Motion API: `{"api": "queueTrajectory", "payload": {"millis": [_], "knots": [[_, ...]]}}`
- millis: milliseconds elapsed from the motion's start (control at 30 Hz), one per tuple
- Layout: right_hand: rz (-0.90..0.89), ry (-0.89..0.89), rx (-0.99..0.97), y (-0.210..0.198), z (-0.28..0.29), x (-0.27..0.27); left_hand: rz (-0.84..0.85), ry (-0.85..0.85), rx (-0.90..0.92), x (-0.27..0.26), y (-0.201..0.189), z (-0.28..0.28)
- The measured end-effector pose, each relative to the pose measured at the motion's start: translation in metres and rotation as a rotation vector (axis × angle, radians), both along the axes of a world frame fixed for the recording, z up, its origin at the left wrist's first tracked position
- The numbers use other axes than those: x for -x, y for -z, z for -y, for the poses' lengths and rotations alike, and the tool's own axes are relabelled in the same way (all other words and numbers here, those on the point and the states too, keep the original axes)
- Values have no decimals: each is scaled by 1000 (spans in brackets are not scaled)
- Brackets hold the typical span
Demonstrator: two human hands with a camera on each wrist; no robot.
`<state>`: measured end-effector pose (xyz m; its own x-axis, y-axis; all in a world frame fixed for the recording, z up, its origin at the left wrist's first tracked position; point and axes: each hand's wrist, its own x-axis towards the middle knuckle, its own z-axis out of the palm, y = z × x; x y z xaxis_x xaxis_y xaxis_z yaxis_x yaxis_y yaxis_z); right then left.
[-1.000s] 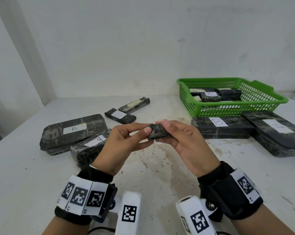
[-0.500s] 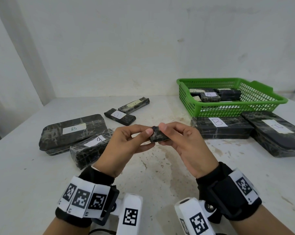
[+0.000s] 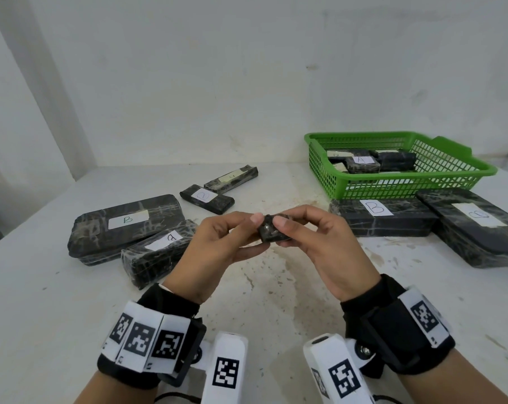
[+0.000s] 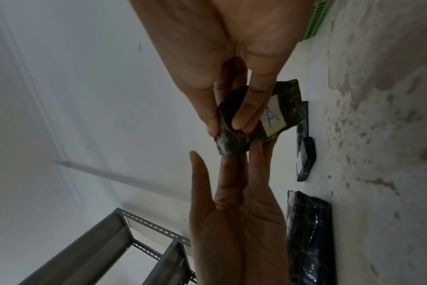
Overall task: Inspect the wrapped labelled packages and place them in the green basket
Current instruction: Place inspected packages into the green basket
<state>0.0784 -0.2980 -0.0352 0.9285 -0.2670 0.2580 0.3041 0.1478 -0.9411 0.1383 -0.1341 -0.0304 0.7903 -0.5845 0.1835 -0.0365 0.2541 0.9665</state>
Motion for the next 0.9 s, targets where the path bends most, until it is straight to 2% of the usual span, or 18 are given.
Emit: {"api": "queueTrajectory", "payload": {"millis": [167, 300, 467, 600, 733, 900], "knots": [[-23, 21, 13, 3, 0, -1, 23, -48, -34, 0, 2, 1], [-52, -49, 1, 4, -2, -2, -11, -74, -25, -3, 2, 1], [-3, -34, -12, 1, 0, -1, -18, 5, -1, 0, -2, -1], [13, -21, 8, 2, 0, -1, 28, -35, -10, 0, -2, -1], [-3, -9, -7, 2, -2, -3, -45, -59, 48, -2, 0, 1], [-64, 41, -4, -2, 4, -1, -196, -72, 214, -6, -6, -4]]}}
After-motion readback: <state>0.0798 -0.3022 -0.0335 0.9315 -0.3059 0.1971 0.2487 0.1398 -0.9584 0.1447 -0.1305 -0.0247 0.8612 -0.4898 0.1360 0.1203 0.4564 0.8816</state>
